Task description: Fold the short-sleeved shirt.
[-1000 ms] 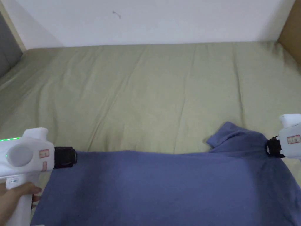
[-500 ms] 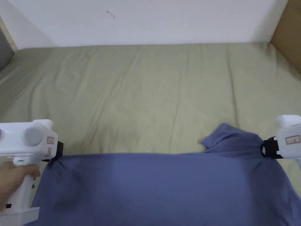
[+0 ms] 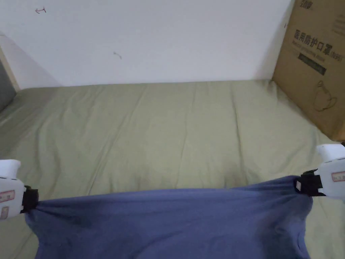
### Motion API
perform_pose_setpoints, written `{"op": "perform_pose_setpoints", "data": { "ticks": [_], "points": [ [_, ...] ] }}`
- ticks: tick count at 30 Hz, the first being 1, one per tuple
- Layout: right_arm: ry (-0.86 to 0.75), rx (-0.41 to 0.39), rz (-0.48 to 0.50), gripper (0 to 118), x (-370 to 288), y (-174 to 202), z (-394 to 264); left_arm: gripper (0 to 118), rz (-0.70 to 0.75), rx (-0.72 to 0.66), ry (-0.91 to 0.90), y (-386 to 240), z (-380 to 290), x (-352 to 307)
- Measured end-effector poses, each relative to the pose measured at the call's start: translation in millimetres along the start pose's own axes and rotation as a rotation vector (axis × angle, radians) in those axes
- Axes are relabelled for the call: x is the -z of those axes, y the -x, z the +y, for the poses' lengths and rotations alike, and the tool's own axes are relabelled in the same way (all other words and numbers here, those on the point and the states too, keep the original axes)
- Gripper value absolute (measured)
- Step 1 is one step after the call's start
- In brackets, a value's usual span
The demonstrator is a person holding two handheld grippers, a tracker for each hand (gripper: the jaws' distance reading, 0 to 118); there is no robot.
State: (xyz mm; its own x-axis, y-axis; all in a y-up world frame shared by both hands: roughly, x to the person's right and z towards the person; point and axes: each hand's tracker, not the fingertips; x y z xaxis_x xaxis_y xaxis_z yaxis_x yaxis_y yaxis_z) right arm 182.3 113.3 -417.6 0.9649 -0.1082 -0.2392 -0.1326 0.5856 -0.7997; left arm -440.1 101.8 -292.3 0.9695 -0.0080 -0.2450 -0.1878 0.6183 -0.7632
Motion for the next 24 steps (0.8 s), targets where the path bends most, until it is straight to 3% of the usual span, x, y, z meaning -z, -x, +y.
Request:
{"op": "perform_pose_setpoints", "data": {
  "ticks": [5,10,17,18,20,21,22,24],
  "points": [
    [0.055,-0.017,-0.004,0,-39.5,5.2,-83.3,0,-0.011,0.05,0.033,6.0,-69.6,-46.1],
    [0.169,-0.023,-0.003,0,-40.7,10.1,-159.6,0,-0.006,0.031,0.156,14.7,-139.0,-45.4],
    [0.187,0.076,-0.004,0,-25.8,6.5,-205.2,1,0.005,-0.005,0.176,14.8,-175.0,-34.3],
    [0.183,0.076,-0.004,8,-25.7,7.6,-205.0,5,0.01,-0.008,0.171,14.9,-174.4,-35.0],
    [0.186,0.029,-0.066,62,-28.1,13.7,-201.2,48,0.017,-0.008,0.165,15.7,-171.0,-40.2],
    [0.183,0.002,-0.093,76,-30.4,16.4,-199.9,77,0.025,-0.006,0.158,14.0,-168.4,-43.8],
    [0.162,-0.012,-0.098,77,-36.0,20.1,-197.1,102,0.024,-0.004,0.153,15.4,-166.6,-47.4],
    [0.132,-0.001,-0.08,77,-47.6,26.4,-188.2,105,0.006,-0.041,0.089,18.5,-161.9,-59.5]
  ]
}}
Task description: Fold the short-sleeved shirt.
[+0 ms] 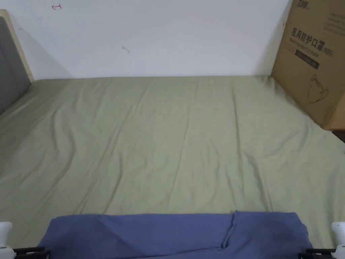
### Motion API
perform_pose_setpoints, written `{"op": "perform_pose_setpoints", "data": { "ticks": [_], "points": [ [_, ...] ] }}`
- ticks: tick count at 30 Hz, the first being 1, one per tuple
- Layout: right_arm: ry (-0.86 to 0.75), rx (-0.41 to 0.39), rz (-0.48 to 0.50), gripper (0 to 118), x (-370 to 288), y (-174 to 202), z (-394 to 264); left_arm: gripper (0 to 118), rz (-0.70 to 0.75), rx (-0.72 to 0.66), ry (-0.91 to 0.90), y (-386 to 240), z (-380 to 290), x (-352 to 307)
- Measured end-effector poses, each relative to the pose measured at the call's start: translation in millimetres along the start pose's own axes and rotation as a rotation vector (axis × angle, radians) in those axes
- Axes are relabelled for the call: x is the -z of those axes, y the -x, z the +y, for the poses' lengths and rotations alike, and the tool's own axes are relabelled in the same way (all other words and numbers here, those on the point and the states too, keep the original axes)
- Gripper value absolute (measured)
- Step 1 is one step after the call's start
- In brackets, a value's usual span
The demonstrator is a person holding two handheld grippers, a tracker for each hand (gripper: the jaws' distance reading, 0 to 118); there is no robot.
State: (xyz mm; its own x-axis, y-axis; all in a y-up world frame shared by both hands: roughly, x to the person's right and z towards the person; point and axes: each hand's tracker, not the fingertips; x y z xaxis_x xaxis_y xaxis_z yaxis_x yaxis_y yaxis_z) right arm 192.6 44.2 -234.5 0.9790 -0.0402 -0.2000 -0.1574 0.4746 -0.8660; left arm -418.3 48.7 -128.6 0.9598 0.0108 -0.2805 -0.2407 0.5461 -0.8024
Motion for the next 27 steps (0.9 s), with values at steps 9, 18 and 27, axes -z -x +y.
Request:
{"op": "perform_pose_setpoints", "data": {
  "ticks": [9,18,27],
  "points": [
    [-0.249,0.127,0.12,0,4.9,9.5,25.7,0,-0.082,-0.084,-0.05,-9.8,5.1,-11.8],
    [-0.205,-0.009,0.177,0,41.9,149.8,38.8,2,-0.193,-0.263,-0.065,29.3,-17.8,-3.4],
    [-0.134,-0.114,0.221,0,49.9,195.9,42.3,115,-0.419,-0.481,0.052,54.1,-22.7,48.1]
  ]
}}
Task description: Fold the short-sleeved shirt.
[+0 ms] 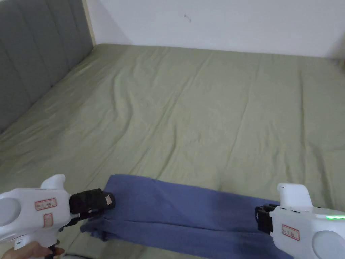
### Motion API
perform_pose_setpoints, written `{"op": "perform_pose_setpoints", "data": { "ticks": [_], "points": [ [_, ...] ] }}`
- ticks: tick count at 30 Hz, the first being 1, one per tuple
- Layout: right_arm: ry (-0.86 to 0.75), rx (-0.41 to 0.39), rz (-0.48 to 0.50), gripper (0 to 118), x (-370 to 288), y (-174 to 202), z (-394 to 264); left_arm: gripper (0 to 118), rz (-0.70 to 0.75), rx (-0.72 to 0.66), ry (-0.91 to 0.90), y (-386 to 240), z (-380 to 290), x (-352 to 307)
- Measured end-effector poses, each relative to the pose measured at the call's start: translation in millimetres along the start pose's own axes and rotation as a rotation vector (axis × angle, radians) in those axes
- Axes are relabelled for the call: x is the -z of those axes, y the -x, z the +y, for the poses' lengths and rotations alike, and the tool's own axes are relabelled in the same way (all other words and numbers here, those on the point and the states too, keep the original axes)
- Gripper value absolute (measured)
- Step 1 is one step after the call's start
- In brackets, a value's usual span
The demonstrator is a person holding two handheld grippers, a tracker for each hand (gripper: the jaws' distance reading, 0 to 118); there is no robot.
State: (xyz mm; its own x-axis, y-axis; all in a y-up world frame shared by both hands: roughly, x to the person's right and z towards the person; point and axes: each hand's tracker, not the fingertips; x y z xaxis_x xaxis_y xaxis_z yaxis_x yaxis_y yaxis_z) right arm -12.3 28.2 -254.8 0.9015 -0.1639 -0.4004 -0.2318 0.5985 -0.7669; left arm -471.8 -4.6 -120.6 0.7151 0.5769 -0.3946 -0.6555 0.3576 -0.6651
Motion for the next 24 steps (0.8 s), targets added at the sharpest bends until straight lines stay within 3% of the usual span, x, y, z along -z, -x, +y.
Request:
{"op": "perform_pose_setpoints", "data": {
  "ticks": [6,7,9,10,12,19,24],
  "points": [
    [0.028,-0.016,-0.008,0,-1.5,0.3,-2.8,106,-0.106,-0.16,0.083,9.9,-6.1,36.2],
    [0.029,-0.015,-0.008,0,-3.6,-1.5,-3.5,87,-0.116,-0.164,0.061,10.1,-4.4,32.9],
    [0.03,-0.006,-0.005,0,-6.8,-4.2,-4.5,6,-0.099,-0.182,0.055,11.8,-1.2,29.8],
    [0.032,-0.004,-0.004,0,-7.4,-5.2,-3.8,5,-0.043,-0.19,0.06,13.1,2.0,35.1],
    [0.03,-0.004,-0.011,0,-9.0,-7.6,-4.4,5,-0.079,-0.263,0.131,19.2,-0.2,45.7],
    [0.019,0.05,-0.008,0,-18.5,-27.2,-8.2,5,-0.009,-0.126,0.085,-18.8,13.4,25.3],
    [0.003,0.086,-0.016,0,-26.5,-42.8,-11.3,5,0.033,0.149,0.008,-103.4,15.5,8.1]
  ]
}}
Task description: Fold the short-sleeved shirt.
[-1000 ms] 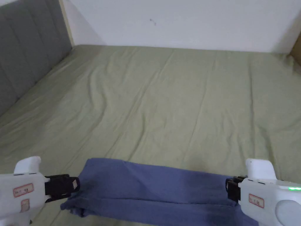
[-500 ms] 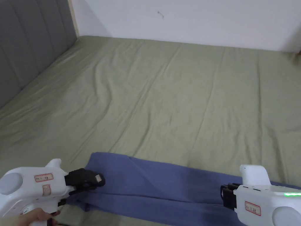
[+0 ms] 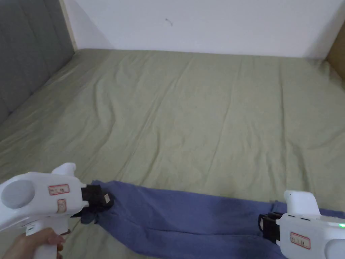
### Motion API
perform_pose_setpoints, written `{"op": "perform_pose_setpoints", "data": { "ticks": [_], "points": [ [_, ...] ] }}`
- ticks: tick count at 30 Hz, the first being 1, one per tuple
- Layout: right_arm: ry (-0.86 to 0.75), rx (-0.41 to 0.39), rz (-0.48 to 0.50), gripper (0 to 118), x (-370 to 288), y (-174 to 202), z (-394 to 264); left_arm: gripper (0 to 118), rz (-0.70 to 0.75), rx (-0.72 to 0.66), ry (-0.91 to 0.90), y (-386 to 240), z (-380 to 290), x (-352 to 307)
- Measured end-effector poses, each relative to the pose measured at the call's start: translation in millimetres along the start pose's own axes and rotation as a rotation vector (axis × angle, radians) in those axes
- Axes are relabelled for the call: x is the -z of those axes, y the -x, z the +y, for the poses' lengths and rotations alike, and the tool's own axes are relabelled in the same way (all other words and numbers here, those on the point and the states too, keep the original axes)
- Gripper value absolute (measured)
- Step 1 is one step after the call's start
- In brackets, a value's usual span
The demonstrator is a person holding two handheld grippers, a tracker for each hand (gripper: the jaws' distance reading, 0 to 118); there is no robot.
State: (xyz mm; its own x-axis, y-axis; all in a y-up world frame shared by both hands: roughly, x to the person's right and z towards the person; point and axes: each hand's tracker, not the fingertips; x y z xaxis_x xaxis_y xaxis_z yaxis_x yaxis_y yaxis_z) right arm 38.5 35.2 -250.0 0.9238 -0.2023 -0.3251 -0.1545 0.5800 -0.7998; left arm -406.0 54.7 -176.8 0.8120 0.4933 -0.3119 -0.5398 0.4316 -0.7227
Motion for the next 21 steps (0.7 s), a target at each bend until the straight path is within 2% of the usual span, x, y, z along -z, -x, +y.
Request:
{"op": "perform_pose_setpoints", "data": {
  "ticks": [6,10,12,13,15,16,19,21],
  "points": [
    [-0.035,0.067,-0.015,0,-13.7,-29.7,-5.9,5,-0.061,0.404,-0.026,-136.8,-5.2,11.0],
    [-0.045,0.151,-0.034,0,-22.4,-56.5,-17.0,5,-0.086,0.701,0.036,-215.0,-47.1,50.2],
    [-0.044,0.191,-0.046,0,-25.7,-70.5,-24.1,9,-0.084,0.775,0.097,-239.8,-73.6,77.0],
    [-0.042,0.22,-0.056,0,-27.5,-78.3,-28.1,22,-0.111,0.816,0.137,-249.8,-88.8,93.8],
    [-0.039,0.262,-0.062,0,-30.6,-91.1,-35.1,67,-0.163,0.836,0.199,-255.4,-113.4,121.4],
    [-0.037,0.278,-0.067,0,-32.4,-96.5,-38.8,86,-0.138,0.852,0.254,-255.3,-124.1,134.4],
    [-0.033,0.294,-0.085,0,-38.8,-108.5,-46.8,89,-0.114,0.832,0.359,-241.6,-132.0,148.9],
    [-0.034,0.307,-0.093,0,-41.6,-114.4,-50.9,89,-0.107,0.757,0.324,-229.7,-124.7,139.8]
  ]
}}
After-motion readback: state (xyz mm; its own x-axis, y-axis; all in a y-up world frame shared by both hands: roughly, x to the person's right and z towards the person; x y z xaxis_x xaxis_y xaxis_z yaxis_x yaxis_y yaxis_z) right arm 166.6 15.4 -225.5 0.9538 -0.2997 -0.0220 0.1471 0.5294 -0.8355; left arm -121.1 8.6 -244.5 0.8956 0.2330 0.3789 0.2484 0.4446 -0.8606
